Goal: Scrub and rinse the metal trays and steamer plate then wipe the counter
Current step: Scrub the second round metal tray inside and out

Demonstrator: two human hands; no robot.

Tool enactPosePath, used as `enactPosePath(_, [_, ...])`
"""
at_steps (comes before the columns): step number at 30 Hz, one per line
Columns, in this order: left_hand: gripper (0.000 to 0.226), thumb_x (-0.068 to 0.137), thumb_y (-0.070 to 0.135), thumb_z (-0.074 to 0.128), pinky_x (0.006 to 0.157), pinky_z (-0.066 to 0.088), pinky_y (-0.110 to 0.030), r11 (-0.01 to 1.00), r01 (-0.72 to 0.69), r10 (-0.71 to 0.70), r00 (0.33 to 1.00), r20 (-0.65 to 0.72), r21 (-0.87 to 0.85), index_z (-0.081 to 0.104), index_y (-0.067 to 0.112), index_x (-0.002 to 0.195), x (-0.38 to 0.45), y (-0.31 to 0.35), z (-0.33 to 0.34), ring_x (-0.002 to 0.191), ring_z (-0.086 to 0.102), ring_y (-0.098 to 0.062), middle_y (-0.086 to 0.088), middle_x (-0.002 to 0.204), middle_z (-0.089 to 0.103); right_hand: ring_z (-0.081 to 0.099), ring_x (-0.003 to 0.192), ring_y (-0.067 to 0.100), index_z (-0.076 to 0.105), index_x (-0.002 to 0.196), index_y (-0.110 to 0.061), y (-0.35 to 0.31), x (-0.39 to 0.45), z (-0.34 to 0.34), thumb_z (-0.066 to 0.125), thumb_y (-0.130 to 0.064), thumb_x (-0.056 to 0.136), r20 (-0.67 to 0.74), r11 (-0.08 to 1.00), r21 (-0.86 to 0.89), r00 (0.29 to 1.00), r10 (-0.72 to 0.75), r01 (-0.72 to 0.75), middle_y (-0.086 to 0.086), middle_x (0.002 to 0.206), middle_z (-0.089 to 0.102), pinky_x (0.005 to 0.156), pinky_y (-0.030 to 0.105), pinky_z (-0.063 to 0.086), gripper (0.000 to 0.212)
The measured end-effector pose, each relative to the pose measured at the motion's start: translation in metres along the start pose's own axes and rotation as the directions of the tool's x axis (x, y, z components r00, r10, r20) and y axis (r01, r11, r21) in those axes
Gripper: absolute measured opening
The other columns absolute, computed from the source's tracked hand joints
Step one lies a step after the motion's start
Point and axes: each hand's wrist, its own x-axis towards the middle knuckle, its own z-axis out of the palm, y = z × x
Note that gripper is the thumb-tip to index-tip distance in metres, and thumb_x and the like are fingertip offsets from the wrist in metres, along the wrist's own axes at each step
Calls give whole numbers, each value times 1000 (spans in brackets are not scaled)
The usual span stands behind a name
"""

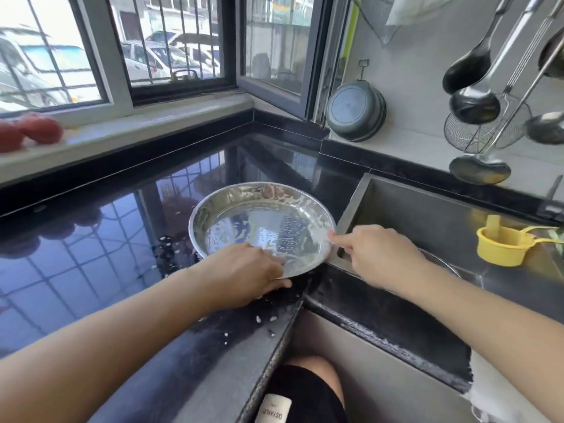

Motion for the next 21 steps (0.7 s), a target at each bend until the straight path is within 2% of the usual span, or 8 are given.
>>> enactPosePath(3, [81, 95, 78, 1, 95, 56, -45, 998, -10, 15, 996, 82, -65, 60, 23, 102, -13, -24, 2, 128, 60, -20, 12, 134, 62, 58, 118, 31, 36, 146, -61, 20, 40, 2, 37, -19, 105, -35, 994, 88, 997, 65, -61, -2, 134, 59, 91, 41, 49, 58])
enactPosePath(6, [105, 81, 86, -14, 109, 49, -42, 995, 91, -80, 980, 182, -50, 57, 29, 133, -29, -45, -10, 140, 51, -14, 27, 159, 39, 57, 95, 26, 37, 146, -60, 24, 48, 8, 33, -24, 108, -88, 989, 145, 996, 27, -14, -14, 95, 52, 77, 38, 44, 53])
enactPosePath(8, [86, 91, 80, 0, 108, 48, -41, 990, 140, -141, 961, 238, 22, 49, 32, 143, -33, -48, -19, 137, 54, -17, 26, 161, 37, 55, 88, 23, 39, 145, -60, 22, 39, 7, 34, -29, 109, -167, 978, 206, 986, 21, 14, -14, 85, 47, 74, 37, 42, 48])
enactPosePath(10, [62, 100, 70, 22, 102, 50, -43, 983, 176, -183, 956, 231, 51, 46, 32, 144, -31, -45, -19, 128, 60, -23, 16, 154, 50, 56, 89, 24, 39, 143, -61, 14, 22, 0, 35, -30, 109, -204, 975, 217, 979, 0, 45, -14, 85, 49, 76, 38, 46, 46])
enactPosePath(13, [65, 94, 74, 14, 89, 53, -44, 987, 150, -158, 977, 141, 64, 51, 30, 124, -19, -35, -9, 110, 65, -24, 8, 127, 64, 61, 101, 30, 35, 143, -63, -21, -9, -1, 39, -26, 104, -107, 972, 180, 986, -131, 149, -12, 96, 54, 84, 42, 51, 54])
enactPosePath(15, [68, 90, 73, 3, 86, 54, -44, 991, 102, -110, 989, 103, 82, 52, 30, 110, -13, -31, -5, 106, 66, -23, 8, 123, 66, 59, 106, 32, 35, 145, -61, -35, -18, 5, 40, -19, 101, -63, 973, 158, 985, -162, 170, -10, 100, 50, 82, 39, 47, 61])
enactPosePath(18, [67, 96, 73, 8, 96, 53, -45, 998, 67, -65, 989, 136, -11, 54, 30, 119, -21, -30, -7, 121, 63, -19, 12, 137, 63, 56, 99, 30, 35, 148, -56, -12, -2, 2, 38, -9, 97, -39, 998, 46, 999, -37, 39, -7, 107, 51, 78, 38, 42, 70])
enactPosePath(21, [19, 107, 36, 42, 103, 49, -38, 997, 77, -82, 979, 187, 32, 52, 33, 122, -37, -40, -19, 131, 55, -13, 21, 148, 55, 58, 103, 27, 36, 149, -54, 10, 14, -4, 38, -7, 98, -18, 995, 69, 997, 70, -68, -4, 121, 57, 85, 39, 51, 70])
